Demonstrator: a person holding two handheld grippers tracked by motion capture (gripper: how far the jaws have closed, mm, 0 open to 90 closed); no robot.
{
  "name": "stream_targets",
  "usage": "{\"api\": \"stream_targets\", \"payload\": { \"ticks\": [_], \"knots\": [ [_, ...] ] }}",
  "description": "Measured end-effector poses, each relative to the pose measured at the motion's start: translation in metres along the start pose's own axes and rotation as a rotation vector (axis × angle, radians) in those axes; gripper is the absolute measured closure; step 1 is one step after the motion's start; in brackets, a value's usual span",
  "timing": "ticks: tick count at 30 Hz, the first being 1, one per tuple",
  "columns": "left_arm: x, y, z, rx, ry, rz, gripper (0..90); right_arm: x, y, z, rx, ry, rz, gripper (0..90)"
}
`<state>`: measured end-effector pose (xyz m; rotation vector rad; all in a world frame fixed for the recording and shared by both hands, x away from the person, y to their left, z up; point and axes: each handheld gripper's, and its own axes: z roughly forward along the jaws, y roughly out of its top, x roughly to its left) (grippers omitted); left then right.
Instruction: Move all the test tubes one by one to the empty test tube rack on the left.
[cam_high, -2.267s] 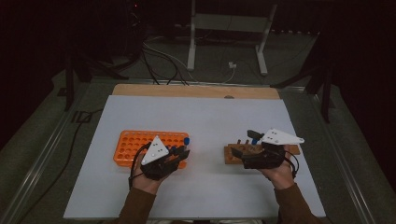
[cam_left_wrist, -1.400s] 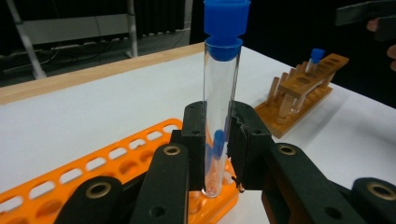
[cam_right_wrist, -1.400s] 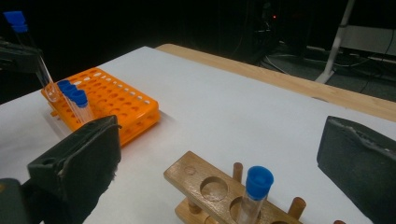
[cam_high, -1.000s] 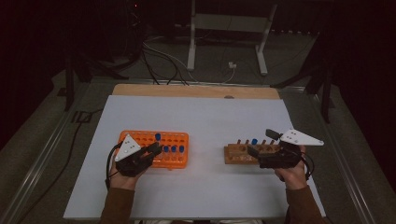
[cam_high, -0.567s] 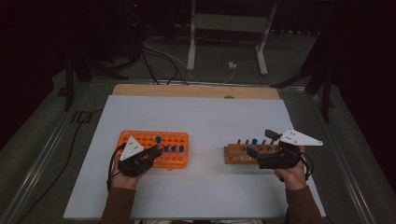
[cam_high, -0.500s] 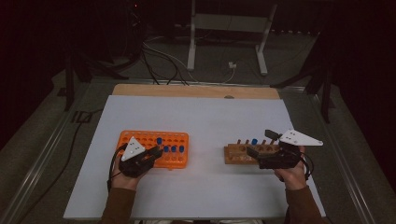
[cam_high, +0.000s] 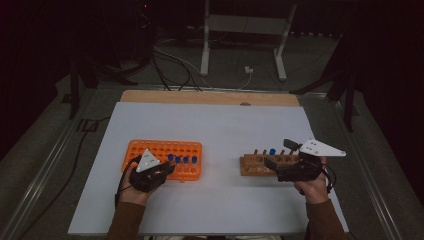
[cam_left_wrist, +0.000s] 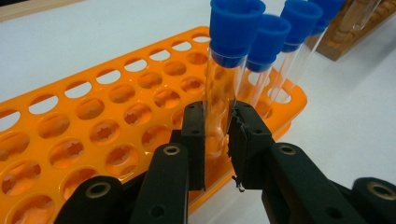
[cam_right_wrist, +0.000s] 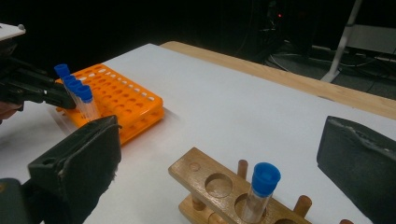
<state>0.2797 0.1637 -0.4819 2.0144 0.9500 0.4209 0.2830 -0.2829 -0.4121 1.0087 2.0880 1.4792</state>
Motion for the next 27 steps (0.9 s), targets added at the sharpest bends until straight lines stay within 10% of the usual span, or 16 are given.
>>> {"api": "stream_targets", "payload": {
  "ticks": [27],
  "knots": [
    [-0.001, 0.001, -0.002, -0.015, 0.004, -0.008, 77.1, -0.010, -0.011, 0.004, 0.038, -0.035, 0.005, 1.3]
  ]
}}
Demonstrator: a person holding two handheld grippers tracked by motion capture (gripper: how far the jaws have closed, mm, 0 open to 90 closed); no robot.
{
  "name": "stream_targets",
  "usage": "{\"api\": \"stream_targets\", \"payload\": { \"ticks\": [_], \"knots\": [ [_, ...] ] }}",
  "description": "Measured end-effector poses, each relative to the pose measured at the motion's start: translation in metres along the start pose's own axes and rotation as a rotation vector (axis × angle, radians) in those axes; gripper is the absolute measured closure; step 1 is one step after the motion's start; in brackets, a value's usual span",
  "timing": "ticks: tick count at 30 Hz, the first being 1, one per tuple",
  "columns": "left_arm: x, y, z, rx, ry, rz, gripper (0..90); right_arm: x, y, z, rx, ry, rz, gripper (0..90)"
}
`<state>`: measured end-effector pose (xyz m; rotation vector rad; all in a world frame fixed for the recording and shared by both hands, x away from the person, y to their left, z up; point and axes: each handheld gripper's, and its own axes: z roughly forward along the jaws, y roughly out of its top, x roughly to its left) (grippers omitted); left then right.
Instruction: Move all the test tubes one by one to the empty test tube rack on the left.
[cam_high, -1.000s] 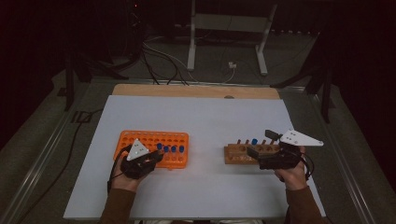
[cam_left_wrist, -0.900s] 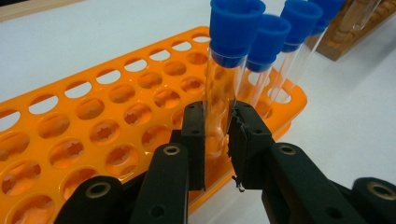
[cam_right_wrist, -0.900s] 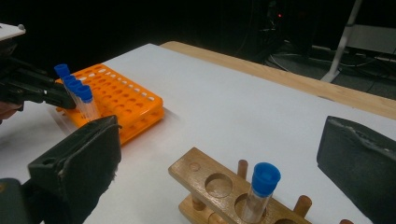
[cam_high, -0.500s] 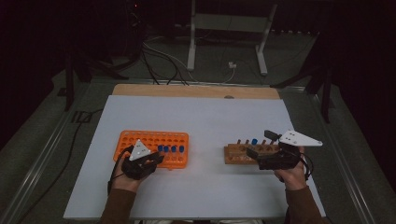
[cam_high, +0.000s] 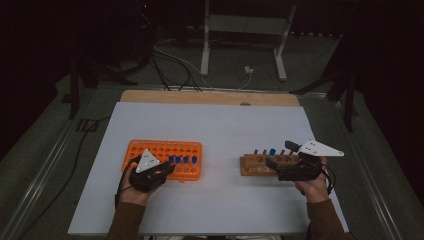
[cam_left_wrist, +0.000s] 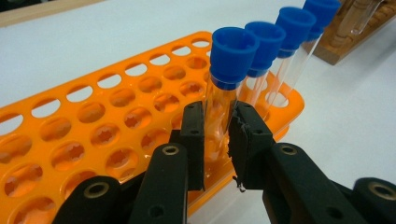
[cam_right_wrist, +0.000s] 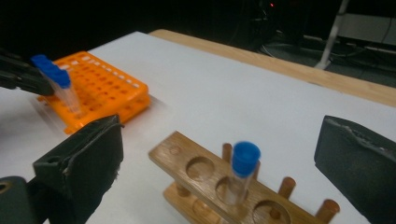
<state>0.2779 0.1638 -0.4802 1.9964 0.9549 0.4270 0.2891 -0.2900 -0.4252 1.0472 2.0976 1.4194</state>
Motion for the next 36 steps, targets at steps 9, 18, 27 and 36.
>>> {"api": "stream_targets", "payload": {
  "ticks": [9, 18, 27, 36],
  "knots": [
    [0.001, -0.002, -0.001, -0.010, -0.004, -0.024, 69.8, -0.006, -0.011, 0.010, 0.052, -0.042, 0.001, 6.6],
    [0.006, -0.001, -0.013, -0.112, -0.021, -0.082, 48.5, -0.008, -0.020, 0.019, 0.081, -0.043, -0.022, 26.0],
    [0.006, -0.001, -0.022, -0.171, 0.010, -0.107, 23.7, -0.012, -0.027, 0.025, 0.099, -0.044, -0.017, 47.3],
    [0.008, -0.002, -0.029, -0.195, 0.054, -0.120, 10.0, -0.011, -0.031, 0.027, 0.087, -0.058, -0.035, 61.9]
  ]
}}
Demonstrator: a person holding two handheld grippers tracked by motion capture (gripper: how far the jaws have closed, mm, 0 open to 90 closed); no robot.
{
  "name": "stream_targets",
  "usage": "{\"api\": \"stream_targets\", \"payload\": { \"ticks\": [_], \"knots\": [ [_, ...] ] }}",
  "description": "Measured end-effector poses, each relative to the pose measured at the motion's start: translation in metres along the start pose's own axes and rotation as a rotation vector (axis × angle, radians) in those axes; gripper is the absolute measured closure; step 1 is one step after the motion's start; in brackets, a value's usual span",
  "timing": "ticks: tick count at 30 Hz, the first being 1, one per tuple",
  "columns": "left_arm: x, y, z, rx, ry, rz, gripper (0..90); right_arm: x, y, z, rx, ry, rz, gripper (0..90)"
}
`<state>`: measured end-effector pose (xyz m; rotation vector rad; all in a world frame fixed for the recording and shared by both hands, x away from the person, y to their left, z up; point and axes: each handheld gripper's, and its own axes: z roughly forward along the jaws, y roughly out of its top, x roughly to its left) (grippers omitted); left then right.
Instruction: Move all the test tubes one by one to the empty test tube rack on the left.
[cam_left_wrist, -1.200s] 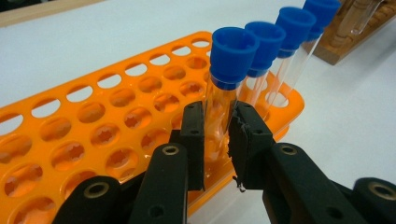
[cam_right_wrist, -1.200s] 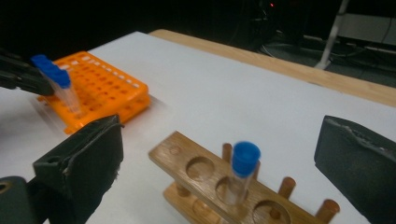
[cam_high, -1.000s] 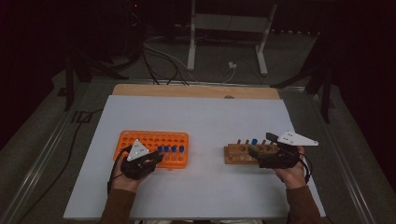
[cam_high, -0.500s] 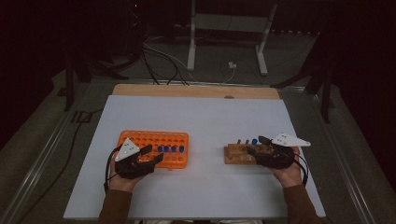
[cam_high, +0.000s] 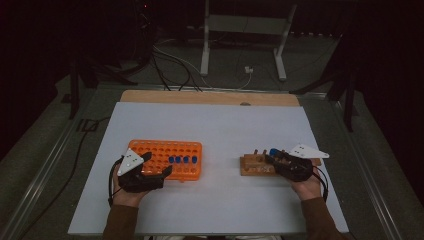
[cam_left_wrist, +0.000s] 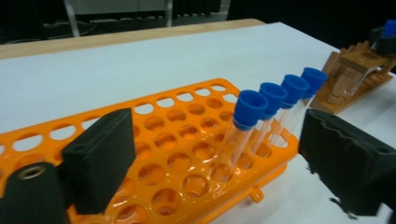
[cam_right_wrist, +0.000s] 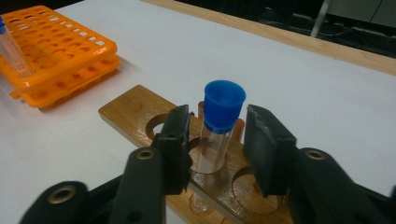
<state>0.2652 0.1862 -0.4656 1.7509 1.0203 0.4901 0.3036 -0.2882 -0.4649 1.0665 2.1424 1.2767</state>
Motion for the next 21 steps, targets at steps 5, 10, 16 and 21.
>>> {"api": "stream_targets", "payload": {
  "ticks": [5, 10, 16, 21],
  "knots": [
    [0.0027, 0.0010, -0.0032, -0.011, 0.018, -0.009, 3.4, 0.0015, 0.0000, 0.0005, -0.002, 0.001, -0.010, 67.2],
    [0.0036, 0.0013, -0.0037, -0.015, 0.028, -0.010, 1.3, 0.0025, -0.0002, 0.0002, -0.004, 0.005, -0.021, 74.3],
    [0.0045, 0.0010, -0.0038, -0.019, 0.042, -0.011, 0.9, 0.0037, -0.0004, 0.0001, -0.003, 0.019, -0.017, 76.2],
    [0.0044, 0.0006, -0.0031, -0.020, 0.045, -0.011, 0.9, 0.0049, 0.0009, -0.0005, 0.002, 0.011, -0.031, 76.3]
  ]
}}
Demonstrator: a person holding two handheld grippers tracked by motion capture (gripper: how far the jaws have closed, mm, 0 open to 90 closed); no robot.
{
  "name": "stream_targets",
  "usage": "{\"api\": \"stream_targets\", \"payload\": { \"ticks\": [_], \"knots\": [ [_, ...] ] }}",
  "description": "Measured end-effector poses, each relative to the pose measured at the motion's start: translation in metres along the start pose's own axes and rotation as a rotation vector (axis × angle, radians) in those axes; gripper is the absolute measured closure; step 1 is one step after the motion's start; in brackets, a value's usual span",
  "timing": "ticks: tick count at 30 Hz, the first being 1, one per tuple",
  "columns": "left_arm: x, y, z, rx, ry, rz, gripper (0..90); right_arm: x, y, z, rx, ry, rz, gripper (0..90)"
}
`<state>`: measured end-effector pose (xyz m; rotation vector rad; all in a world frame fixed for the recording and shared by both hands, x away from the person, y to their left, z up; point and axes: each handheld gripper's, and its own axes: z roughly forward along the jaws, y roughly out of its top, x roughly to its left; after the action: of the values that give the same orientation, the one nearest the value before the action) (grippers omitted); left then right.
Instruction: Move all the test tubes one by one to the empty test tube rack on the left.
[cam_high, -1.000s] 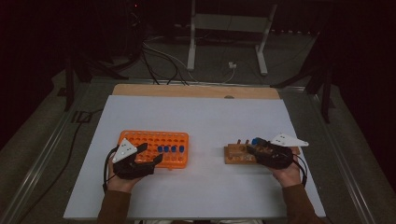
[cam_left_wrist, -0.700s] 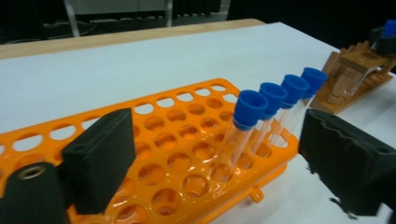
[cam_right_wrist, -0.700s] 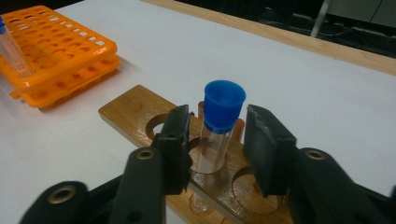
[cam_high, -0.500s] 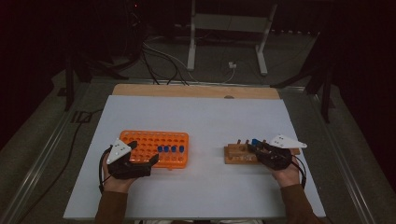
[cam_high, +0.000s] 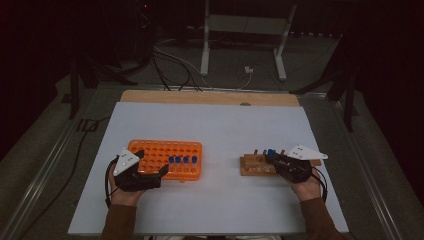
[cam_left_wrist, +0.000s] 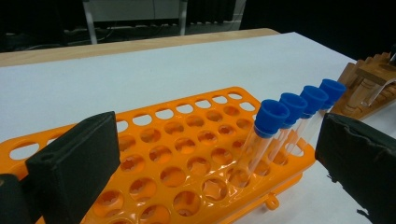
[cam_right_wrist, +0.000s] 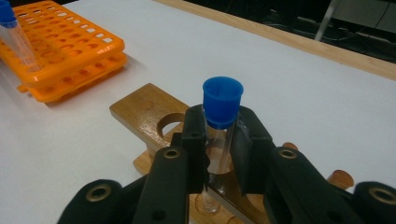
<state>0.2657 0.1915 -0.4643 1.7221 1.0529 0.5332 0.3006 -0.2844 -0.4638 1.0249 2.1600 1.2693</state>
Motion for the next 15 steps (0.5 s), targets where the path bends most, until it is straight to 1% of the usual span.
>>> {"api": "stream_targets", "payload": {
  "ticks": [10, 15],
  "knots": [
    [-0.001, 0.000, 0.001, 0.001, -0.001, 0.007, 1.0, -0.003, 0.003, -0.006, -0.014, -0.009, 0.010, 76.4],
    [-0.003, 0.002, 0.000, -0.009, -0.001, 0.006, 1.0, -0.002, 0.010, -0.012, -0.032, -0.010, 0.011, 76.5]
  ]
}}
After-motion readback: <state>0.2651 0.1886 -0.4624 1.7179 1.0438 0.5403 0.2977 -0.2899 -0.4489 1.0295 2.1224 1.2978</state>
